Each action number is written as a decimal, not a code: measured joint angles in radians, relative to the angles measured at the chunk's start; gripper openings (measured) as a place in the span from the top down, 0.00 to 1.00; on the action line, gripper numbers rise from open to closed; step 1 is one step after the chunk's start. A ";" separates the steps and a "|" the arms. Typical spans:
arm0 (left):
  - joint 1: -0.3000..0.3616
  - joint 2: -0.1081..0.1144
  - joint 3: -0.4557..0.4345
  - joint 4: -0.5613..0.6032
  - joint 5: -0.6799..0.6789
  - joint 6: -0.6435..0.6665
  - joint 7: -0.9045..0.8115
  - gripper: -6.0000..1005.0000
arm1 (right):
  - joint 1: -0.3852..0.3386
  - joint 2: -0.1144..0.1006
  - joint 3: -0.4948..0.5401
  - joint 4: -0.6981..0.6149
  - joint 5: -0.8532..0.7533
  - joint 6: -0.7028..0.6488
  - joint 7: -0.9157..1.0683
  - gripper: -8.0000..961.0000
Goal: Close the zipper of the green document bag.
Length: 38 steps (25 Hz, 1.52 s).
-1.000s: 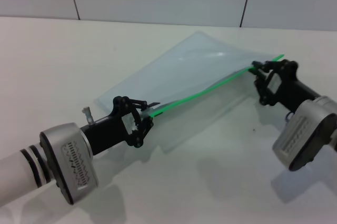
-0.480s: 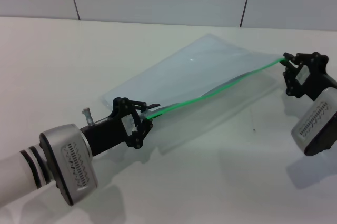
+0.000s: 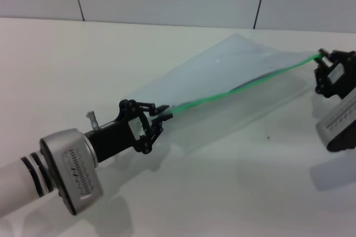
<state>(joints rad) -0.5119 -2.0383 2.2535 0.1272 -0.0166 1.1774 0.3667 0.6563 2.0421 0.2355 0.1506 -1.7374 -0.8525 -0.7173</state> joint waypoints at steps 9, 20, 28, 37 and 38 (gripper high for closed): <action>0.038 0.010 -0.007 -0.016 -0.187 0.259 -0.055 0.79 | -0.117 -0.002 0.010 0.092 0.124 -0.338 0.029 0.69; 0.050 0.022 -0.006 -0.116 -0.520 0.526 -0.400 0.28 | -0.236 -0.006 -0.099 0.071 0.117 -0.814 0.417 0.40; 0.083 0.009 -0.006 -0.117 -0.744 0.570 -0.498 0.26 | -0.254 -0.002 -0.106 0.074 0.120 -0.887 0.515 0.07; 0.083 0.009 -0.008 -0.117 -0.777 0.566 -0.589 0.20 | -0.245 -0.002 -0.117 0.080 0.111 -0.894 0.563 0.07; 0.083 0.009 -0.008 -0.117 -0.779 0.565 -0.593 0.20 | -0.245 -0.002 -0.117 0.083 0.110 -0.896 0.563 0.07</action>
<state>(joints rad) -0.4290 -2.0294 2.2457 0.0102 -0.7960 1.7429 -0.2265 0.4110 2.0399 0.1186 0.2334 -1.6269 -1.7480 -0.1539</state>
